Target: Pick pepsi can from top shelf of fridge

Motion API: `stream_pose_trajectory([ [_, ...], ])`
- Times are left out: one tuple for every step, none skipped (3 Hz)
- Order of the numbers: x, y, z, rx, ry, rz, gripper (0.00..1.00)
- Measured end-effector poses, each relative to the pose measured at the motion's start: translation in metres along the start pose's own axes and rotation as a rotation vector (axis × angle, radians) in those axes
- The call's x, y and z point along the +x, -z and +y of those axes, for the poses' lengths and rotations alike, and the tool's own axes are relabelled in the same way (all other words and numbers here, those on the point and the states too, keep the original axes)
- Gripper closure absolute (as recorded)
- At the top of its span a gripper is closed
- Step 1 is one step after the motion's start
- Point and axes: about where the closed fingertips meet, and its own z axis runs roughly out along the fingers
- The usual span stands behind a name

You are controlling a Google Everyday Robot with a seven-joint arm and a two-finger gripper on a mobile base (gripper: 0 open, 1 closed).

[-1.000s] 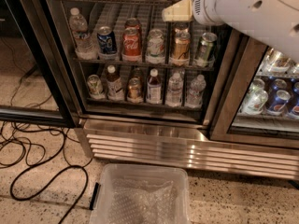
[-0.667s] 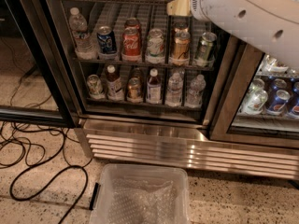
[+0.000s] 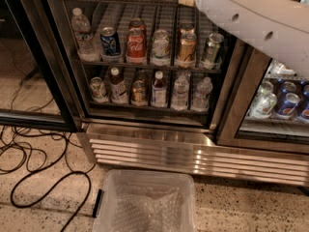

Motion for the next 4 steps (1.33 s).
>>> stream_pose_trajectory([
  [-0.009, -0.007, 0.005, -0.004, -0.026, -0.021, 0.21],
  [-0.018, -0.012, 0.016, -0.031, -0.036, -0.036, 0.35],
  [-0.022, -0.014, 0.027, -0.061, -0.038, -0.043, 0.36],
  [-0.024, -0.016, 0.041, -0.098, -0.027, -0.046, 0.37],
])
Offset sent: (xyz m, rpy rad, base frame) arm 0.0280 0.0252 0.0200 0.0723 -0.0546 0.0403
